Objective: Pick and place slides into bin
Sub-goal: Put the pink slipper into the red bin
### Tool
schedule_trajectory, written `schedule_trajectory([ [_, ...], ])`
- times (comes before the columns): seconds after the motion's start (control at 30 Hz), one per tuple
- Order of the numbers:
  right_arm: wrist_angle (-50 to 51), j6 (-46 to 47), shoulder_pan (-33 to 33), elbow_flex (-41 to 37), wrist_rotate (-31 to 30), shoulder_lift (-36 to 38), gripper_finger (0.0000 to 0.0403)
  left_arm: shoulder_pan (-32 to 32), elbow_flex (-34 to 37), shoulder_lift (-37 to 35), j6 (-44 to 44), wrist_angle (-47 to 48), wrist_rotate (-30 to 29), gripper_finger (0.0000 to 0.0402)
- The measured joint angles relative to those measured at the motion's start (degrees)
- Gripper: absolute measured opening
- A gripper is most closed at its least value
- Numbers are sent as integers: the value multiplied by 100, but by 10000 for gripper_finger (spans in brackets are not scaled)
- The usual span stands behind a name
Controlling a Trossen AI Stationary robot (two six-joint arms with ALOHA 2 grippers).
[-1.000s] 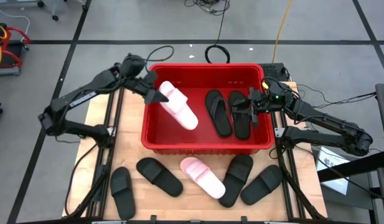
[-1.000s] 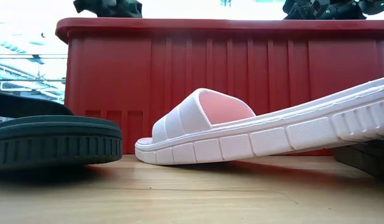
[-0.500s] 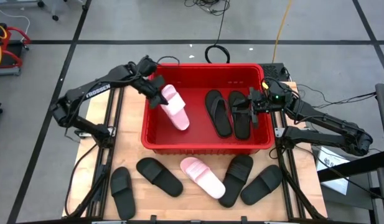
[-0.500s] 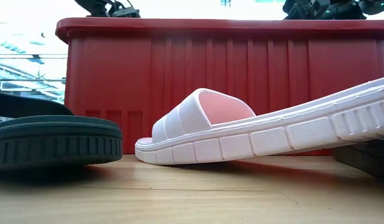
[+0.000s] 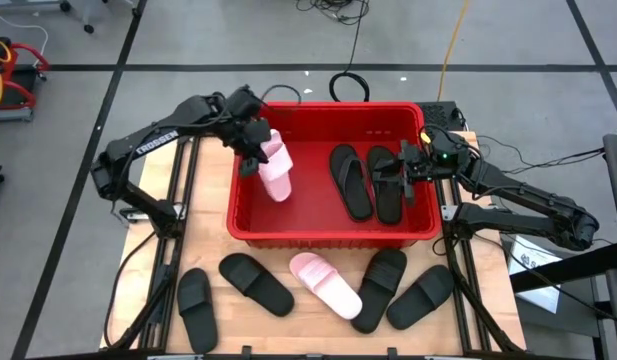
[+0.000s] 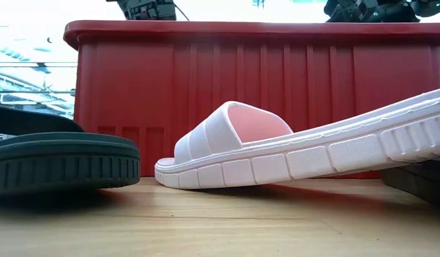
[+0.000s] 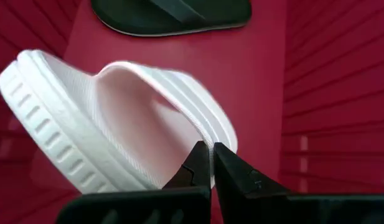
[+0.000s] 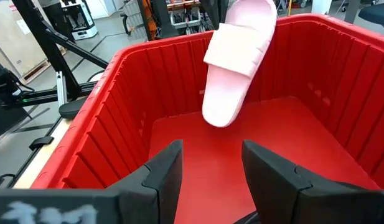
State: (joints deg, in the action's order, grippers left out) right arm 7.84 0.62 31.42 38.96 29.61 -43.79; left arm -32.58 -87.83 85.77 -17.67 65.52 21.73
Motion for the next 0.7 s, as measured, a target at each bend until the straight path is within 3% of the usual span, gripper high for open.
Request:
schedule_trajectory([
  [0.17,21,7,0,0,-2,0,155,239,-456,649,-577,798,-291,0],
  [0.33,21,13,0,0,-2,0,155,396,-855,1133,-969,975,-401,0],
  [0.7,34,-127,0,0,-4,0,155,409,-1139,1266,-1052,988,134,0],
])
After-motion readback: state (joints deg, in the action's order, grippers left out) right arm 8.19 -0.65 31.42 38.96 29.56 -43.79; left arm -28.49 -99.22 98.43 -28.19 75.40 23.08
